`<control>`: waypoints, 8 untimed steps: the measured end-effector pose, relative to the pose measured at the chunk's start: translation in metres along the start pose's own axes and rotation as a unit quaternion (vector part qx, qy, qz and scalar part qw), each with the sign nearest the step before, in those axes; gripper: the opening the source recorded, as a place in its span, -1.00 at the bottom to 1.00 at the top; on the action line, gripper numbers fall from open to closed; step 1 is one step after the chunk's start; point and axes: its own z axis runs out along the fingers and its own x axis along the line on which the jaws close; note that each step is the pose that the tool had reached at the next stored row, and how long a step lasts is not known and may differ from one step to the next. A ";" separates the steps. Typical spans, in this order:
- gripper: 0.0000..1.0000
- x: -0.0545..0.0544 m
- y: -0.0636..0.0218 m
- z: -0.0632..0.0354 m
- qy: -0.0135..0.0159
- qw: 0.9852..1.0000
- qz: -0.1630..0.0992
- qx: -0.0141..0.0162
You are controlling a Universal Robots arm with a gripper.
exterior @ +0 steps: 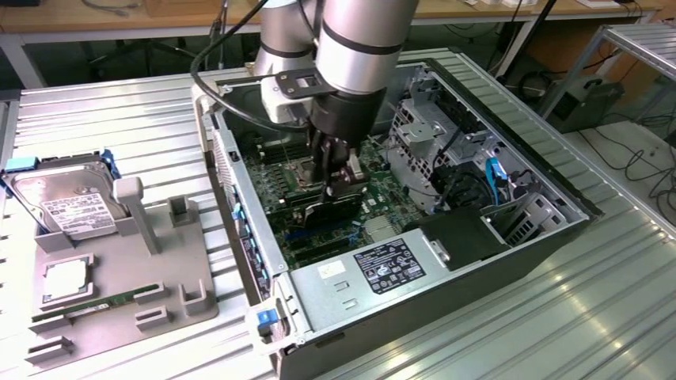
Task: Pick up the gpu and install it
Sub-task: 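Insert the gpu into the slot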
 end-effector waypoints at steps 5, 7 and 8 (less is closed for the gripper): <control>-0.50 0.000 -0.0171 -0.0006 0.000 1.000 -0.002 -0.009; -0.62 0.000 -0.0240 -0.0009 0.000 1.000 -0.002 -0.012; -0.73 0.000 -0.0274 -0.0010 0.000 1.000 -0.002 -0.013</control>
